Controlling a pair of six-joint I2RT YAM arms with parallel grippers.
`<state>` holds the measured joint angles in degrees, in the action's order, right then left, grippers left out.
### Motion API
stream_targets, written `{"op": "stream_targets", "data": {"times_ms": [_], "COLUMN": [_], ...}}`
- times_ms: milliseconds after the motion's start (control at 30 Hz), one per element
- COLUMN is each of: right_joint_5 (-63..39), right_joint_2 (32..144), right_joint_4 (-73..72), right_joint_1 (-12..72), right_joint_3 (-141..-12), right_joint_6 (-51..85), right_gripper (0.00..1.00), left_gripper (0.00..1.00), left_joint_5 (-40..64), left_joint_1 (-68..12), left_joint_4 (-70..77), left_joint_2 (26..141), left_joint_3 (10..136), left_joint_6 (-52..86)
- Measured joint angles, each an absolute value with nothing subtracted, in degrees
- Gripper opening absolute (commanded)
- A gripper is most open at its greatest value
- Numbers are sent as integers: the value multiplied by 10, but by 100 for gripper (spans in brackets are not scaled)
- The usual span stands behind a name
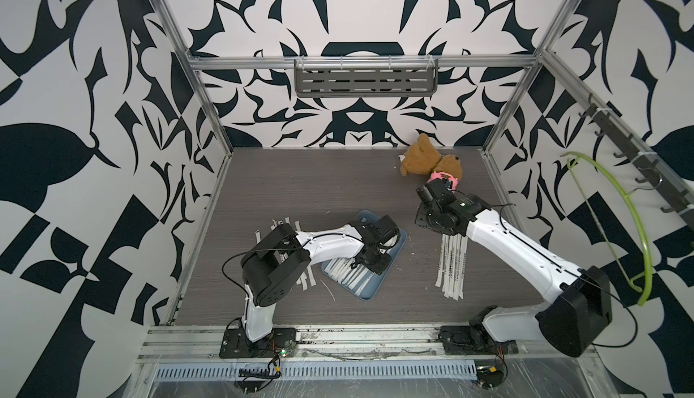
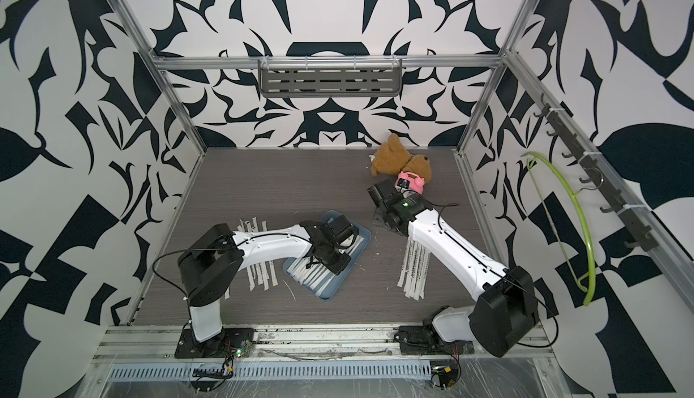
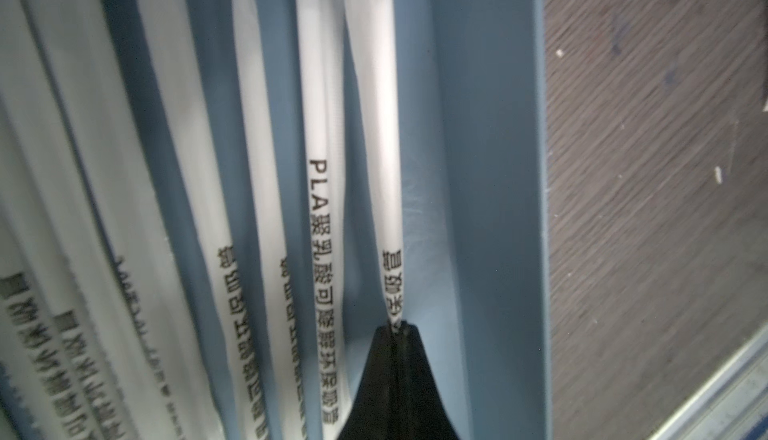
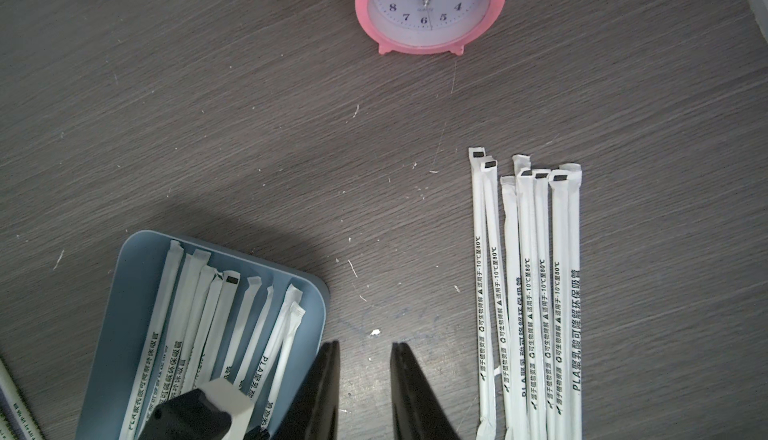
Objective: Put the straws into the storage box
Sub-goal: Place the straw in the storage box.
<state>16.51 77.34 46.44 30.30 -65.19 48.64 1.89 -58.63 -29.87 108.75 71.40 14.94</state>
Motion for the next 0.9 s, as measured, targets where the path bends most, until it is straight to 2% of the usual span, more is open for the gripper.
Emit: {"op": "stream_targets", "data": {"times_ms": [567, 900], "right_joint_5": [162, 161], "right_joint_2": [774, 776], "right_joint_4": [464, 464], "right_joint_1": [303, 303], "right_joint_3": [-652, -652], "right_joint_6": [485, 484], "right_gripper": [27, 27], "left_gripper": [15, 17], "left_joint_5": [0, 0], "left_joint_1": [-587, -587], "left_joint_4": [-315, -316], "left_joint_2": [1094, 1100], "left_joint_3": [725, 728], "left_joint_6": [148, 157]}}
